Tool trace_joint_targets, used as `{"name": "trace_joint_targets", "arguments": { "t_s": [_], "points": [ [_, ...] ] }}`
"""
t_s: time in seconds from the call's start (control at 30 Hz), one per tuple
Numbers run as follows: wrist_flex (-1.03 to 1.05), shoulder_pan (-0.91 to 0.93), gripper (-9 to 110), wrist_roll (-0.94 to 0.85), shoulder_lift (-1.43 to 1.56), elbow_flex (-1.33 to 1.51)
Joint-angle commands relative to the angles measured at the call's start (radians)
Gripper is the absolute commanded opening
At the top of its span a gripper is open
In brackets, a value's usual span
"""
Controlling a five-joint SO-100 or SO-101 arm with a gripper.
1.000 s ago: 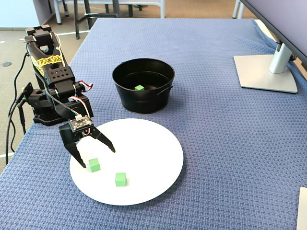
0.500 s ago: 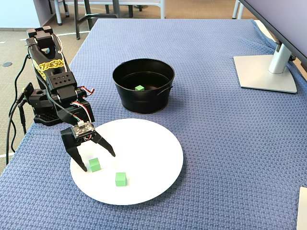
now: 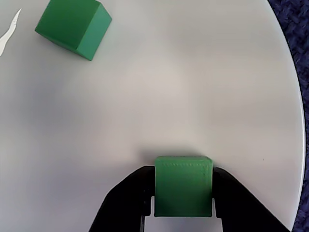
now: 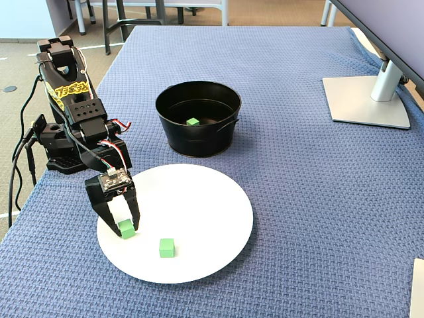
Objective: Pick up the green cubes from the white plate and place them in the black recipient
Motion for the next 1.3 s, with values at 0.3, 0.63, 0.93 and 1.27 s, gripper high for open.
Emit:
{"name": "trace_joint_targets", "arguments": {
  "t_s": [0.3,0.63,0.93,1.27],
  "points": [
    [0.408,-0.06,0,0.385,0.342,-0.282],
    [0.784,-0.368,0,0.785,0.502,-0.565],
    [0.847,-0.848,0,1.282,0.534,-0.588],
    [0.742,-1.218,0,1.456,0.462,-0.454]
  ]
}}
